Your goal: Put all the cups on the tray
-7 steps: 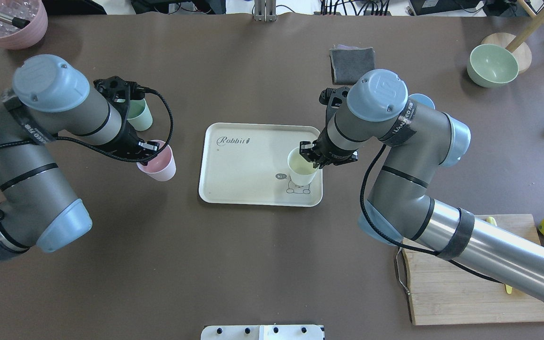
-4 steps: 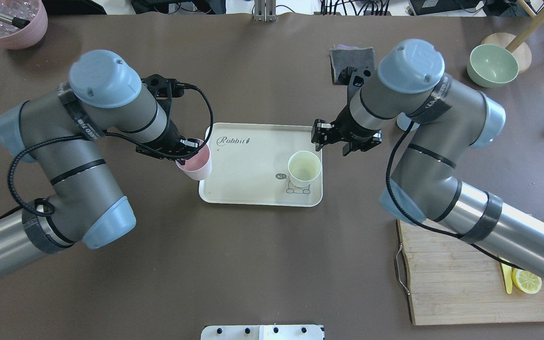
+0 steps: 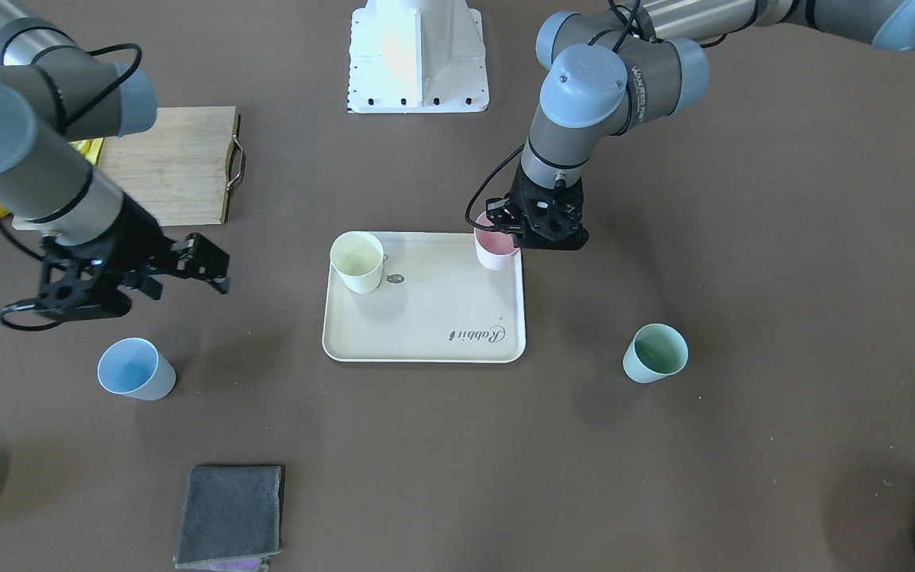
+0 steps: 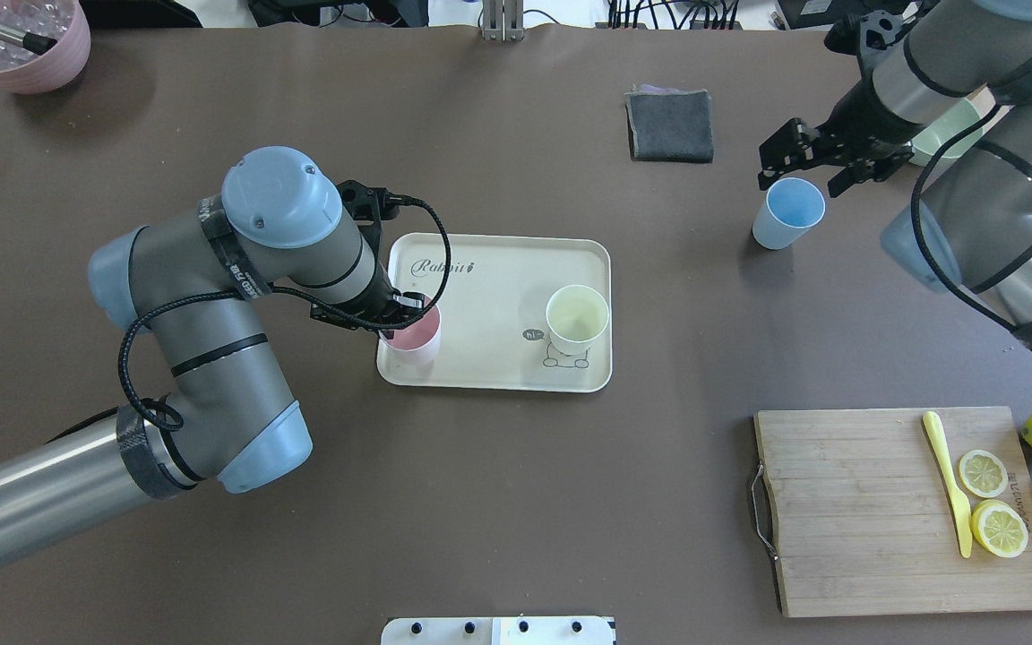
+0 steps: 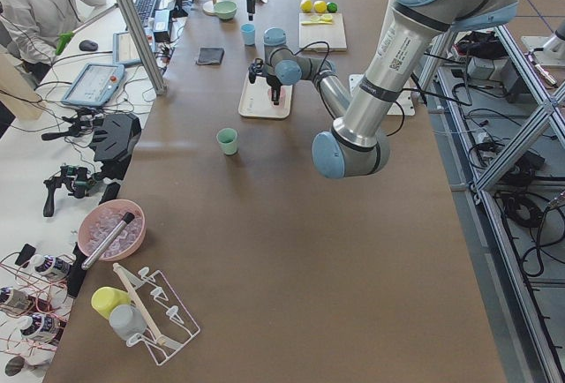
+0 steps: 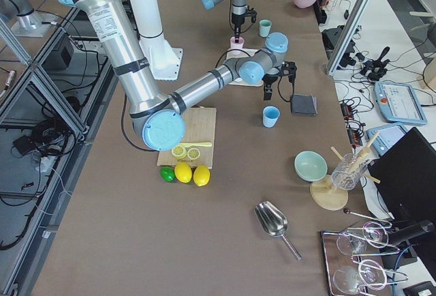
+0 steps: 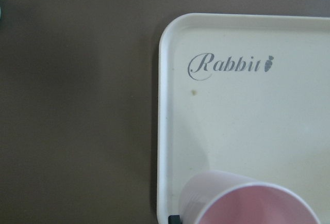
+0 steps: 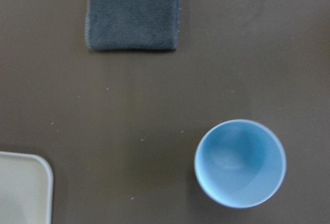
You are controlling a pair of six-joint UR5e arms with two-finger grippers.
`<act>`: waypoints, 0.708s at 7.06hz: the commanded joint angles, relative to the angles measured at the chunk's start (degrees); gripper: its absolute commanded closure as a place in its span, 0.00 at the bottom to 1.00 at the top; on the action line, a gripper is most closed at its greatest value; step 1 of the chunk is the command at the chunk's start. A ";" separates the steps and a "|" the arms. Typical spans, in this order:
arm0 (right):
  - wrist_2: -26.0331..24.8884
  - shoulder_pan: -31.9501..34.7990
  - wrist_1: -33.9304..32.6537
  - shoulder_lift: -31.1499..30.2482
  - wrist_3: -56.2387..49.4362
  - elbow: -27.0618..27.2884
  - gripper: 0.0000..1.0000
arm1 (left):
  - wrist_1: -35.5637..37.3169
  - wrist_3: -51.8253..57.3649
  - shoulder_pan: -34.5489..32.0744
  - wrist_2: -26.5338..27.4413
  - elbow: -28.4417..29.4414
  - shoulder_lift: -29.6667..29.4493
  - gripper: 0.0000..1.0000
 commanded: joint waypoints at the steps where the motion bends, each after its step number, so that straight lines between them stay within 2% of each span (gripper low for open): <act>1: -0.75 2.63 0.87 0.91 -6.31 -8.38 0.00 | -1.59 -0.55 0.60 0.30 2.16 -0.25 0.93; 2: -1.45 2.81 0.88 1.87 -7.01 -10.85 0.00 | -1.59 -0.46 0.60 0.82 2.25 -0.34 0.77; 3: -2.42 2.55 0.79 2.58 -6.76 -12.53 0.00 | -1.59 -0.37 0.60 1.18 2.42 -0.43 0.26; 4: -2.34 1.50 0.79 3.10 -6.41 -13.85 0.00 | -1.50 -0.37 0.52 1.18 1.90 -0.52 0.02; 5: -1.99 0.10 0.79 3.28 -6.06 -13.95 0.00 | -1.41 -0.11 0.08 0.92 1.20 -0.52 0.02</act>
